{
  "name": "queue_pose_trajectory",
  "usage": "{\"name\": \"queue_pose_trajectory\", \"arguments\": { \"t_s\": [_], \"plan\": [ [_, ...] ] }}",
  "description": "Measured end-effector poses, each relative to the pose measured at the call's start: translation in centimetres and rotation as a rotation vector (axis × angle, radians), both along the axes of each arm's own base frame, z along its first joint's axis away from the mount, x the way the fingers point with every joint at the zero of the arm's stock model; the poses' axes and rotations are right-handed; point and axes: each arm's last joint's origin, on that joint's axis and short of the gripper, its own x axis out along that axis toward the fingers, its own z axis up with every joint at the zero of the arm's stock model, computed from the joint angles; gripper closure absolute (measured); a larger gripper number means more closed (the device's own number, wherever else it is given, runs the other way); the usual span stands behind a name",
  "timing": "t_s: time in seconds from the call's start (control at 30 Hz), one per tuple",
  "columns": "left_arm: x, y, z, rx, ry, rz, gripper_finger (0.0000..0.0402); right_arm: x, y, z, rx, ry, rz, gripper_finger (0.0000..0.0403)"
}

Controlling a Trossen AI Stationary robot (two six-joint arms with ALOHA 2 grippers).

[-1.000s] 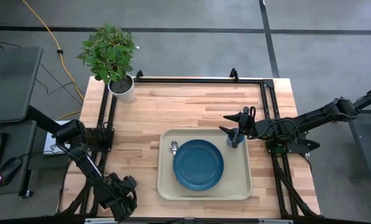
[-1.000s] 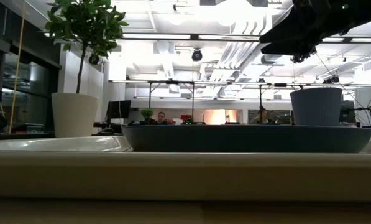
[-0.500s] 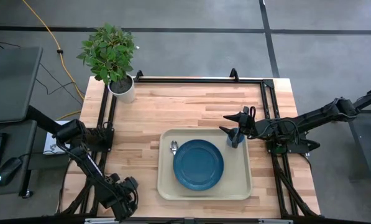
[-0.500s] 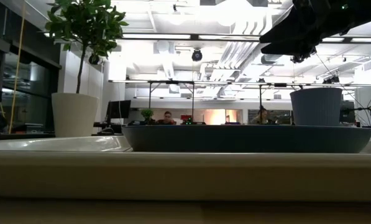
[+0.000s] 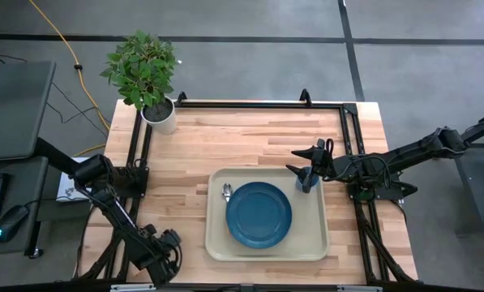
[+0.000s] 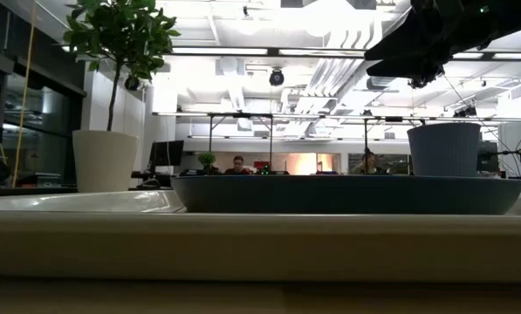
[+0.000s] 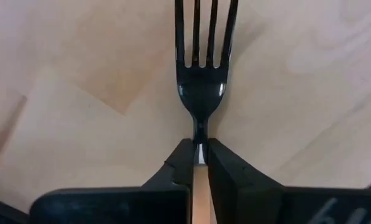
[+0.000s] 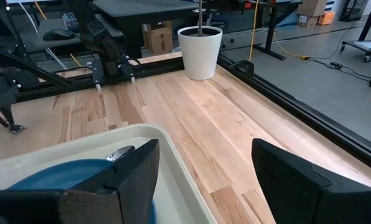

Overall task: Pick and place plate/cup/fork/spoon on tray
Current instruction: Put the orange fork on the white serving tray to the left of the yellow spoon

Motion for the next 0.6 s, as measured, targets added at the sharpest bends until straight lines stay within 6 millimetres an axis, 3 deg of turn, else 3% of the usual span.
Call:
{"name": "queue_pose_trajectory", "arguments": {
  "t_s": [0.3,0.6],
  "plan": [
    [1.4,0.8,3.8,0.016,-0.174,-0.047,0.0393,0.0,0.0,0.0,0.002,0.004,0.001,0.0155],
    [4.1,3.9,8.9,0.207,-0.597,0.000,0.0393,0.0,0.0,-0.1,0.012,0.001,0.005,0.0155]
  ]
}}
